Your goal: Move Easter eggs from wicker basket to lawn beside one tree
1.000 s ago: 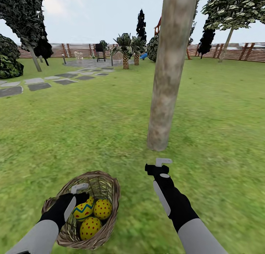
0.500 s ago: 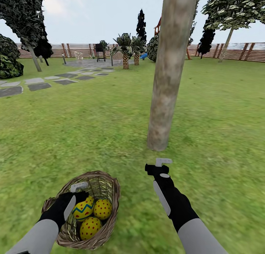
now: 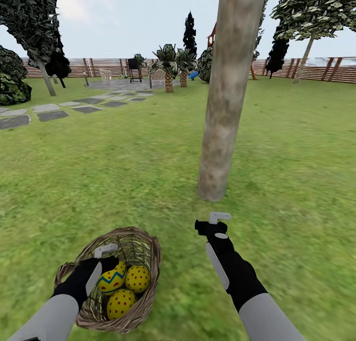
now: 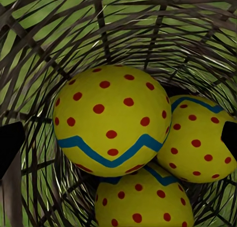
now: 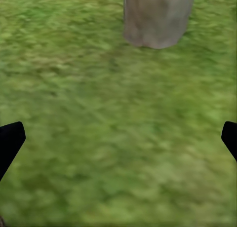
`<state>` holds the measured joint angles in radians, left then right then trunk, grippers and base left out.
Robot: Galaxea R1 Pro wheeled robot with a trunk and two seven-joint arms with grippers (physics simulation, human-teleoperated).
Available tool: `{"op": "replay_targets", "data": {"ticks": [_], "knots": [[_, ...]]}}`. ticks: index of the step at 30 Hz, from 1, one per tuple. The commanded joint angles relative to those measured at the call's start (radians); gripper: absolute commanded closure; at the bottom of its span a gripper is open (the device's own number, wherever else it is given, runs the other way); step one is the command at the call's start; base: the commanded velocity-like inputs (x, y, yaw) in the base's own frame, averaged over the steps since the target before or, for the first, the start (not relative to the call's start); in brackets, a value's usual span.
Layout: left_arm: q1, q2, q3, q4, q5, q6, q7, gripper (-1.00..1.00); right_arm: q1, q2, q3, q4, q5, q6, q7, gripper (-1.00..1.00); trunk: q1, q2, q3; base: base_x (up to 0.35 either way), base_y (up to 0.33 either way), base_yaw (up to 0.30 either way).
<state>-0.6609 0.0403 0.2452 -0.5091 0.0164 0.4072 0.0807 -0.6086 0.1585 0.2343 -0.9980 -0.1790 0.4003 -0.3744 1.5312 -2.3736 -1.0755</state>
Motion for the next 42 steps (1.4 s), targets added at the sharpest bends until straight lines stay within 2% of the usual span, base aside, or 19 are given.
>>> {"op": "replay_targets", "data": {"ticks": [1, 9, 14, 20, 28, 38, 42], "knots": [[0.0, 0.0, 0.002, -0.002, 0.002, 0.005, 0.002, -1.0, -0.001, -0.001, 0.003, -0.001, -0.01, 0.003, -0.009, -1.0, 0.0, 0.0, -0.001, 0.0, 0.0, 0.0], [0.0, 0.0, 0.001, -0.002, 0.002, -0.003, 0.003, -1.0, -0.001, -0.001, 0.002, -0.001, -0.01, 0.002, -0.009, -1.0, 0.0, 0.0, -0.001, 0.0, 0.0, 0.0], [0.0, 0.0, 0.001, -0.002, 0.002, -0.004, 0.004, -1.0, -0.001, -0.001, 0.002, -0.001, -0.01, 0.002, -0.009, -1.0, 0.019, -0.035, -0.017, 0.0, 0.0, 0.0], [0.0, 0.0, 0.001, -0.002, 0.002, -0.004, 0.004, -1.0, -0.001, -0.001, 0.002, -0.001, -0.01, 0.002, -0.009, -1.0, 0.019, -0.035, -0.017, 0.0, 0.0, 0.0], [0.0, 0.0, 0.001, -0.002, 0.002, -0.004, 0.004, -1.0, -0.001, -0.001, 0.002, -0.002, -0.01, 0.002, -0.009, -1.0, 0.05, -0.091, -0.042, 0.0, 0.0, 0.0], [0.0, 0.0, 0.0, -0.002, 0.002, -0.004, 0.003, -1.0, -0.001, -0.002, 0.002, -0.001, -0.01, 0.002, -0.009, -1.0, 0.05, -0.091, -0.042, 0.0, 0.0, 0.0], [-0.001, 0.0, 0.001, -0.003, 0.002, -0.004, 0.003, -1.0, 0.0, -0.002, 0.002, -0.001, -0.01, 0.002, -0.009, -1.0, 0.065, -0.119, -0.054, 0.0, 0.0, 0.0]]}}
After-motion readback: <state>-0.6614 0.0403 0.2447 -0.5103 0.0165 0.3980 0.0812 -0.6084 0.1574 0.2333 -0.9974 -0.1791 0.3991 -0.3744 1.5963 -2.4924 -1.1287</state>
